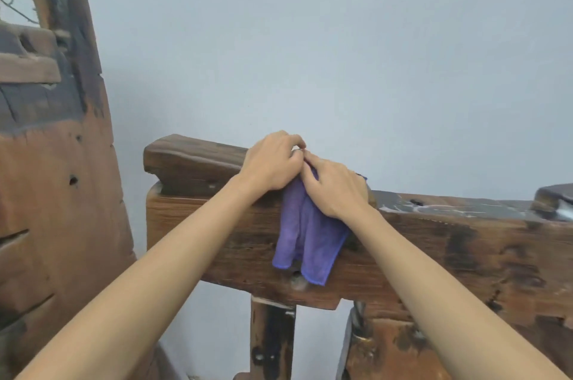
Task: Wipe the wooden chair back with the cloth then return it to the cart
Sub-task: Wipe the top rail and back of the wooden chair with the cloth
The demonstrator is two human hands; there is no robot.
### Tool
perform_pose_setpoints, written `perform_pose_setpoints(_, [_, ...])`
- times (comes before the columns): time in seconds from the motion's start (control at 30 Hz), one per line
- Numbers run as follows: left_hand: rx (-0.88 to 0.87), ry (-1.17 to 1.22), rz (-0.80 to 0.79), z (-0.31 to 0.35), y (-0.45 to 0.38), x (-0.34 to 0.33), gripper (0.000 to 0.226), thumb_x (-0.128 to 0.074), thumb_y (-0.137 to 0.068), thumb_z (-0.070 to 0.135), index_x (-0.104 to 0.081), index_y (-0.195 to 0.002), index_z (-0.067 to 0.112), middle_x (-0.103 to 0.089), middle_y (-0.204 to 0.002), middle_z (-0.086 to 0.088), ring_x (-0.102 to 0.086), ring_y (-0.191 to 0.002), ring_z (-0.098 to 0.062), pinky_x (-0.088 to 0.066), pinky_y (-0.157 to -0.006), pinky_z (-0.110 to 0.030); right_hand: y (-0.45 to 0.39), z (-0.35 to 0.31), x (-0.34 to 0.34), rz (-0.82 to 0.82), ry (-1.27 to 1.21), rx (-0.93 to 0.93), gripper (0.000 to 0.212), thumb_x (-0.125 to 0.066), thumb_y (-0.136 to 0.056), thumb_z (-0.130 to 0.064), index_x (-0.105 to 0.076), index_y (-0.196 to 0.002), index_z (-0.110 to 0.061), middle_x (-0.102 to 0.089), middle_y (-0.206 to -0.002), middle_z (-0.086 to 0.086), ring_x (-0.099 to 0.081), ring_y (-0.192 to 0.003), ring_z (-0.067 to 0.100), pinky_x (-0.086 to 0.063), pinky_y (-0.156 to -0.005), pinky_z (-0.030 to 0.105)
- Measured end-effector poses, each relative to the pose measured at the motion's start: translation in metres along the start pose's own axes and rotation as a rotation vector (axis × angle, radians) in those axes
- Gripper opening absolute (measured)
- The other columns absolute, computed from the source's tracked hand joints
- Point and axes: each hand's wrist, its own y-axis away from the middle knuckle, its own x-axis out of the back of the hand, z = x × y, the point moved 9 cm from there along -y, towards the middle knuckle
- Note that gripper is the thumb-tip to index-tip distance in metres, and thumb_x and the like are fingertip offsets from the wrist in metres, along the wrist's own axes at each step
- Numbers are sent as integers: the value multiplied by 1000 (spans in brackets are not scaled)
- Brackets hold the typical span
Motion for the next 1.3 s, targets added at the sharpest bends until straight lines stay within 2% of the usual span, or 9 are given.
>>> perform_pose_setpoints(0.23, [72, -168, -261, -4, -11, -42, 72, 0, -96, 61, -55, -130, 29, -53, -147, 7, -48, -135, -22, -32, -109, -52, 23, 61, 10, -23, -2, -40, 57, -20, -92, -67, -54, -124, -34, -64, -126, -12, -60, -115, 19, -47, -81, 38])
perform_pose_setpoints(0.37, [120, -234, -265, -6, -12, -43, 71, -2, -93, 68, -52, -134, 38, -48, -150, 13, -44, -138, -17, -36, -104, -49, 49, 104, 20, -14, 167, -68, 53, -18, -97, -61, -56, -112, -28, -69, -111, -6, -66, -100, 26, -40, -64, 34])
perform_pose_setpoints(0.43, [114, -270, -257, -4, -13, -43, 68, -6, -93, 70, -45, -143, 44, -42, -156, 15, -39, -143, -16, -36, -104, -47, 60, 114, 20, -62, 222, -21, 61, -15, -99, -58, -59, -123, -24, -64, -128, -4, -59, -119, 21, -49, -86, 37])
perform_pose_setpoints(0.57, [107, -274, -236, -4, -12, -42, 68, -7, -92, 70, -43, -144, 46, -42, -156, 15, -40, -143, -16, -38, -100, -46, 67, 116, 25, -146, 223, 109, 63, -16, -100, -54, -59, -130, -20, -56, -141, -2, -41, -139, 13, -23, -119, 40])
perform_pose_setpoints(0.77, [117, -329, -202, -3, -14, -46, 75, -5, -88, 77, -51, -136, 42, -50, -149, 9, -46, -135, -22, -40, -93, -48, 82, 107, 29, -105, 139, 164, 57, -27, -100, -56, -63, -120, -18, -61, -133, -3, -49, -131, 15, -37, -108, 31])
perform_pose_setpoints(0.87, [141, -350, -211, -3, -15, -49, 76, -9, -88, 78, -48, -140, 39, -48, -150, 8, -44, -136, -21, -39, -96, -49, 59, 102, 28, -139, 143, 81, 69, -10, -93, -72, -58, -82, -23, -64, -94, -6, -59, -95, 20, -39, -71, 33])
perform_pose_setpoints(1.03, [144, -367, -194, 4, -13, -51, 61, -22, -96, 60, -45, -146, 33, -49, -151, 7, -44, -138, -20, -34, -106, -51, 32, 113, 15, -196, 168, -102, 87, -3, -85, -83, -53, -61, -16, -60, -69, 1, -55, -67, 29, -37, -61, 36])
perform_pose_setpoints(1.13, [143, -357, -192, 3, -12, -48, 60, -24, -97, 57, -45, -147, 33, -50, -151, 7, -45, -137, -21, -36, -104, -50, 55, 104, 29, 110, 226, -139, 73, -13, -94, -70, -57, -71, -16, -63, -76, 0, -59, -72, 27, -37, -62, 35])
perform_pose_setpoints(1.3, [133, -348, -149, 6, -9, -45, 58, -25, -97, 53, -49, -145, 33, -52, -149, 7, -49, -134, -23, -38, -102, -48, 101, 88, 12, 390, 140, -139, 58, -30, -103, -47, -42, -146, -9, -43, -152, 9, -36, -143, 24, -20, -120, 41])
